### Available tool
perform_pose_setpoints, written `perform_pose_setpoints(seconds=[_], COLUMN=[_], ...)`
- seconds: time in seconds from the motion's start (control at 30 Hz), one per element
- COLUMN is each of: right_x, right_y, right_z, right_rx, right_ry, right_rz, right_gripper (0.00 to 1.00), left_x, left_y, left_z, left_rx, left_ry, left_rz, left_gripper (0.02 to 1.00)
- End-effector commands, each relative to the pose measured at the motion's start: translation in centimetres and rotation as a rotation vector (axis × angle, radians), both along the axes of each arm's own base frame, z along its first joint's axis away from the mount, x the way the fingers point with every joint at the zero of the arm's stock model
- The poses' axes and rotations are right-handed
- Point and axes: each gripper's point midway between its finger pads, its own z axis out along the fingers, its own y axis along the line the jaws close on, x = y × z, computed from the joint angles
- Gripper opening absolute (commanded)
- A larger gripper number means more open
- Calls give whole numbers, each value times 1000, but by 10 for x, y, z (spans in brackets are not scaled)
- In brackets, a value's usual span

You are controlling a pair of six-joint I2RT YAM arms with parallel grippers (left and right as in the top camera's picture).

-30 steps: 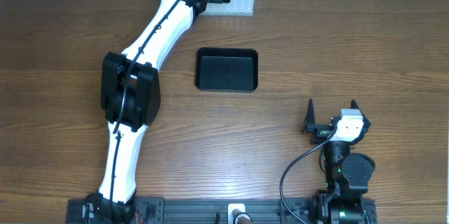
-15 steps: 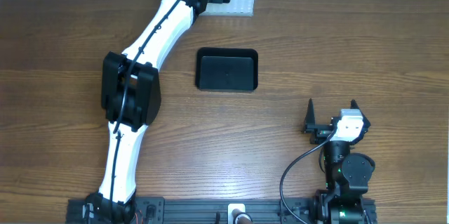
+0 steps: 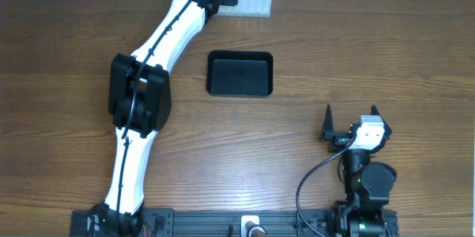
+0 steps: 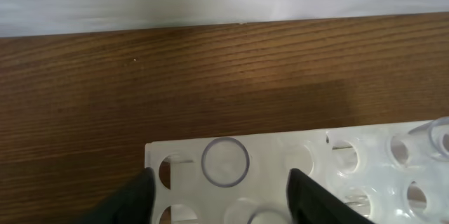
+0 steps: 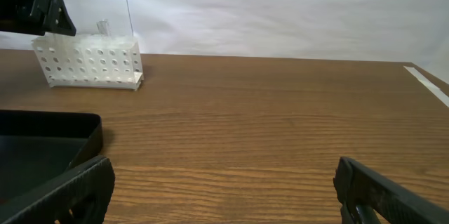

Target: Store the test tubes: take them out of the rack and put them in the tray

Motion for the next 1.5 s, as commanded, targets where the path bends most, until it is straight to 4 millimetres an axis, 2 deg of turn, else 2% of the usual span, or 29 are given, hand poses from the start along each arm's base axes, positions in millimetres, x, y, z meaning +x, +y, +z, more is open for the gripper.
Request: perform_pose_setpoints(seconds=[0.03,0.1,0.2,0.47,0.8,0.93,1.03,1.23,1.4,1.5], right_x=[0,0,0,0,0,0,0,0,0,0], right_y=[2,2,2,2,2,2,2,2,2,2], right_z=[-1,-1,-1,-1,-1,-1,-1,-1,-1,-1], right_rx=[1,1,1,1,1,1,1,1,1,1], right_ry=[-2,-2,-2,-2,-2,-2,-2,-2,-2,-2], right_rz=[14,14,14,14,14,14,14,14,14,14], right_gripper=[991,993,993,993,993,993,991,993,991,993], left_x=[2,2,2,0,3,3,1,0,-1,-2], left_y=[-5,-5,-5,-10,-14,-14,-14,-13,-13,-13], left_z=[1,1,1,4,25,24,23,21,21,20], left_rx=[2,2,2,0,1,2,5,10,10,12], left_ry=[-8,-8,-8,-13,-58,-55,-47,-37,-36,-31], left_rz=[-10,-10,-10,-18,-9,-10,-11,-11,-11,-12], left_gripper=[577,673,768,750,737,678,581,454,288,251])
